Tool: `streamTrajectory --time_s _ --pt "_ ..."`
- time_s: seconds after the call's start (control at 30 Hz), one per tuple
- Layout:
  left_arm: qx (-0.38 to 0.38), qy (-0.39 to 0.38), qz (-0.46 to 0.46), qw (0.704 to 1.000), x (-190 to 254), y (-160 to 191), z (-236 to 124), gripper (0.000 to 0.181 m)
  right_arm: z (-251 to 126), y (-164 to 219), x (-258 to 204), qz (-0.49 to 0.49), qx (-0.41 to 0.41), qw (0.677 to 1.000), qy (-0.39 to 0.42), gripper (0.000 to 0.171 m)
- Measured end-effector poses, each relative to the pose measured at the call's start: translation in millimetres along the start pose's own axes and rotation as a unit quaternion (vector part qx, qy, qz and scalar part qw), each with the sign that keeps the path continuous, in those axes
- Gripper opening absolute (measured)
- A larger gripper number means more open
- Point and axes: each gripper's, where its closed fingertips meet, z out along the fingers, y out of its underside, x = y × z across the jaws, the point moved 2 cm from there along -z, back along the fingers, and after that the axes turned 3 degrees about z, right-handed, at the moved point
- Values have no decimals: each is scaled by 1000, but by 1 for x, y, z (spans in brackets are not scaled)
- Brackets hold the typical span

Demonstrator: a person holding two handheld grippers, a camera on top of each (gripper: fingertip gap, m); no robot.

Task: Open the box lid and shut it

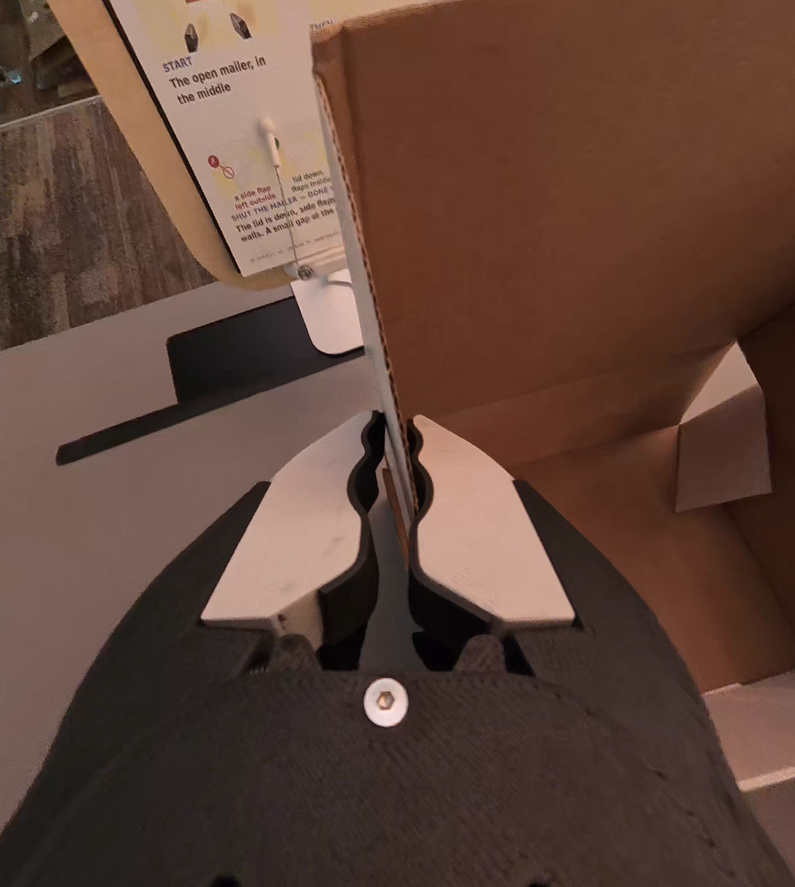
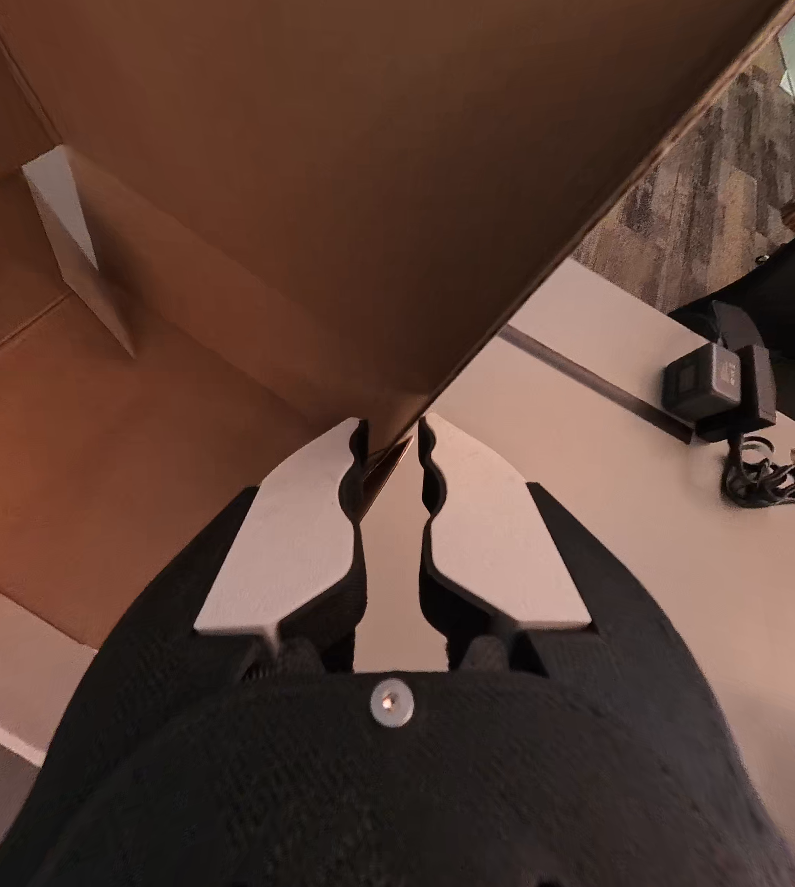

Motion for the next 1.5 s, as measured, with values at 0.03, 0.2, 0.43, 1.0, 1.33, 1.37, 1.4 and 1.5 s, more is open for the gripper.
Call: streamTrajectory --time_s 0.03,0.2,0.43,1.0,1.33,1.37,1.4,1.5 --pt "-1 2 -1 1000 3 4 -3 10 -3 6 -3 3 2 1000 -6 20" --pt "13 4 6 1000 9 15 -15 8 -16 20 -7 10 24 999 -22 21" --pt "36 -23 46 998 4 20 -17 3 -27 36 -1 39 73 996 -23 30" --pt "92 -37 52 994 14 27 -22 3 -49 120 -15 67 102 993 -7 32" --pt "89 -29 64 994 19 30 -27 3 -74 125 -51 63 149 987 -7 27" --pt "90 -28 65 993 19 30 -28 3 -79 120 -58 48 164 985 -4 26" --pt "91 -28 65 993 20 30 -28 3 -85 115 -67 36 176 984 -2 24" --pt "96 -30 67 993 21 31 -29 3 -94 95 -96 -14 196 980 -11 23"
